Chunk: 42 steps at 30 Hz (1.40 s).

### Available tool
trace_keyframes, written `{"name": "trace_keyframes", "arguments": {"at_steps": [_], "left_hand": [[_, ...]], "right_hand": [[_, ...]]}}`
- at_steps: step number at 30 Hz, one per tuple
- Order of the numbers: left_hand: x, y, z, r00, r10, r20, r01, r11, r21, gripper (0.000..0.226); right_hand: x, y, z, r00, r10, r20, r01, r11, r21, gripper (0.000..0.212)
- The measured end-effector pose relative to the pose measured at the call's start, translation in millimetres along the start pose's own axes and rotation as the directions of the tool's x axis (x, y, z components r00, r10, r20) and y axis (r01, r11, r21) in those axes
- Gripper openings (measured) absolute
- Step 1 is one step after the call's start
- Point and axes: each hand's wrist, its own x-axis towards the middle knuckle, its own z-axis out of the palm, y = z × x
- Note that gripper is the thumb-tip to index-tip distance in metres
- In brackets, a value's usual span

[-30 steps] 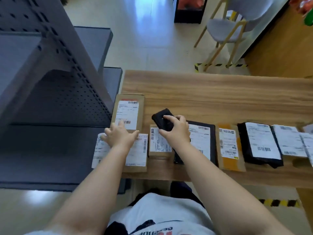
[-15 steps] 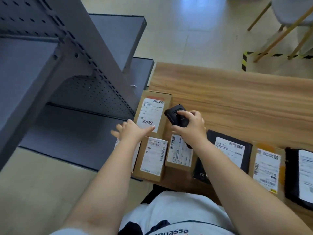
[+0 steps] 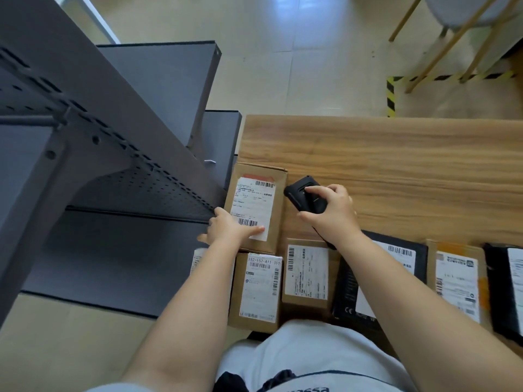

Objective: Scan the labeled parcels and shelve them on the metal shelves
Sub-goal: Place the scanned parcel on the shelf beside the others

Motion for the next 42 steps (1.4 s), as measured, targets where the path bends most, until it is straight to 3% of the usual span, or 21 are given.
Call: {"name": "trace_keyframes", "arguments": {"at_steps": [4, 7, 10, 12, 15, 20, 25, 30, 42], "left_hand": [[-3, 4, -13, 0.999, 0.052, -0.007, -0.052, 0.992, -0.115, 0.087], [-1, 7, -38, 0.984, 0.124, 0.131, -0.073, 0.938, -0.340, 0.053], [-2, 13, -62, 0.961, 0.177, 0.212, -0.045, 0.858, -0.511, 0.050], [-6, 20, -68, 0.956, 0.231, 0.179, -0.059, 0.753, -0.656, 0.058], [-24, 37, -65, 0.945, 0.314, 0.088, -0.093, 0.518, -0.850, 0.044], [-40, 55, -46, 0.955, 0.284, -0.090, -0.177, 0.300, -0.937, 0.063], [-45, 55, -35, 0.956, 0.246, -0.159, -0.219, 0.243, -0.945, 0.053], [-46, 54, -31, 0.952, 0.240, -0.190, -0.251, 0.254, -0.934, 0.052], [-23, 61, -28, 0.960, 0.254, -0.122, -0.196, 0.293, -0.936, 0.052]], "right_hand": [[10, -4, -16, 0.999, 0.004, -0.047, -0.001, 0.998, 0.068, 0.055], [16, -8, -30, 0.996, 0.003, -0.086, 0.006, 0.994, 0.106, 0.055], [16, -13, -42, 0.993, -0.019, -0.116, 0.038, 0.987, 0.157, 0.056], [13, -19, -50, 0.989, -0.038, -0.141, 0.066, 0.978, 0.200, 0.058], [7, -29, -63, 0.985, -0.090, -0.149, 0.115, 0.979, 0.171, 0.055], [-9, -38, -77, 0.988, -0.150, -0.040, 0.140, 0.973, -0.184, 0.051], [-23, -31, -78, 0.987, -0.155, 0.036, 0.159, 0.950, -0.267, 0.053], [-29, -27, -81, 0.980, -0.182, 0.082, 0.199, 0.931, -0.307, 0.051], [-34, -26, -81, 0.994, -0.097, 0.044, 0.106, 0.941, -0.320, 0.052]]}}
